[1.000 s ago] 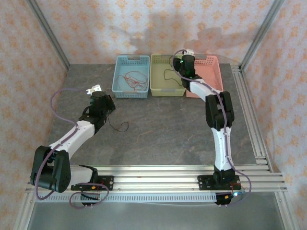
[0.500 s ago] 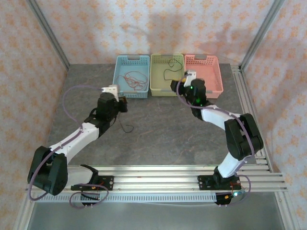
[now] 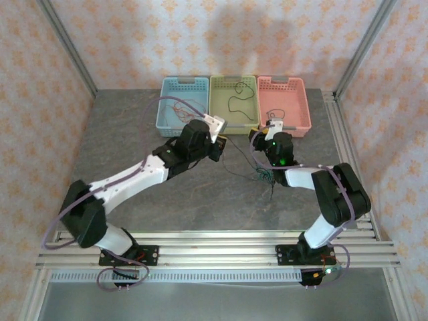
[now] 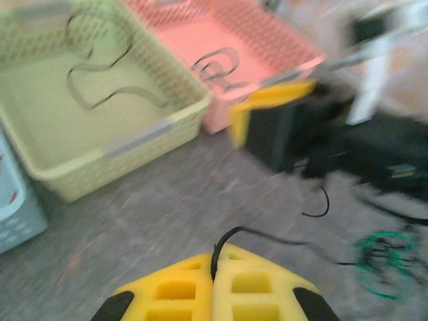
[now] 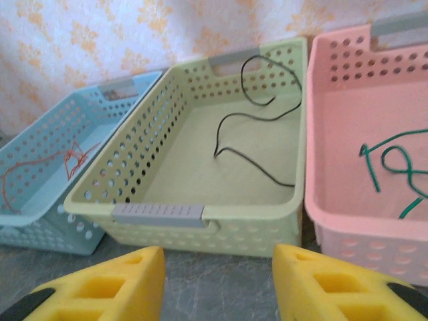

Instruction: Untangle the cables

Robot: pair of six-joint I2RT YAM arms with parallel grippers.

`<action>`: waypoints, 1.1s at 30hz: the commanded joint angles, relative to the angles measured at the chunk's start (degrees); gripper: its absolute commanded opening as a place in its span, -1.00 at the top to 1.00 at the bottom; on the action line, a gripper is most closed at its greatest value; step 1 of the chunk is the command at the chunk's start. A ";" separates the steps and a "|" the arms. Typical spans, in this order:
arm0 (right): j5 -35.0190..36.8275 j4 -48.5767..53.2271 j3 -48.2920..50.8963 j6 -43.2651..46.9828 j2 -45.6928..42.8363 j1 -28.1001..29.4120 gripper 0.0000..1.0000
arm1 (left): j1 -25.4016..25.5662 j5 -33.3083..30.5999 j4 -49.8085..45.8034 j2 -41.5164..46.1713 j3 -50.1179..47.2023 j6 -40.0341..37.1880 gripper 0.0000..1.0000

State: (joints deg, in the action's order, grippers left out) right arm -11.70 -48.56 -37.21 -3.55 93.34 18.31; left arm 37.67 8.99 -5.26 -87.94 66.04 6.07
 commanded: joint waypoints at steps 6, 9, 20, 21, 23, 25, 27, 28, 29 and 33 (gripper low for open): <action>1.86 3.03 -2.94 0.04 0.18 -0.17 0.04 | -8.76 3.25 -14.19 -13.04 4.84 -1.49 1.00; 0.98 4.11 -3.16 0.45 0.21 -0.18 0.02 | -9.14 1.26 -14.24 -11.85 3.09 -2.37 1.00; -10.63 23.96 -14.04 2.85 5.74 1.88 0.02 | -9.93 -4.50 -10.46 -8.46 -1.33 -0.89 1.00; -9.98 26.62 -15.28 2.60 6.18 1.87 0.02 | -9.90 -4.88 -9.87 -7.84 -1.85 -0.67 1.00; -9.48 31.04 -17.38 2.76 7.38 1.91 0.02 | -9.97 -5.03 -9.23 -7.37 -2.49 -0.53 1.00; -9.76 35.45 -19.83 2.44 8.83 1.84 0.02 | -9.86 -5.13 -9.78 -7.89 -2.04 -0.53 1.00; -10.23 39.24 -21.84 2.19 10.03 1.89 0.02 | -9.90 -5.21 -9.86 -8.02 -1.87 -0.53 1.00; -10.27 41.03 -22.70 1.99 10.65 1.96 0.02 | -9.90 -5.13 -9.84 -7.84 -1.95 -0.59 1.00; -10.59 42.70 -23.47 2.06 11.20 2.02 0.01 | -9.85 -5.19 -9.67 -7.70 -2.05 -0.53 1.00; -11.24 48.69 -26.92 2.18 14.12 2.16 0.01 | -9.95 -5.26 -9.49 -7.52 -2.19 -0.57 1.00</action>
State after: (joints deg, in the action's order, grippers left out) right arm -21.76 -7.73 -61.49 -1.98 105.58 20.23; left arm 28.08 5.48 -15.64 -97.34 64.34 5.52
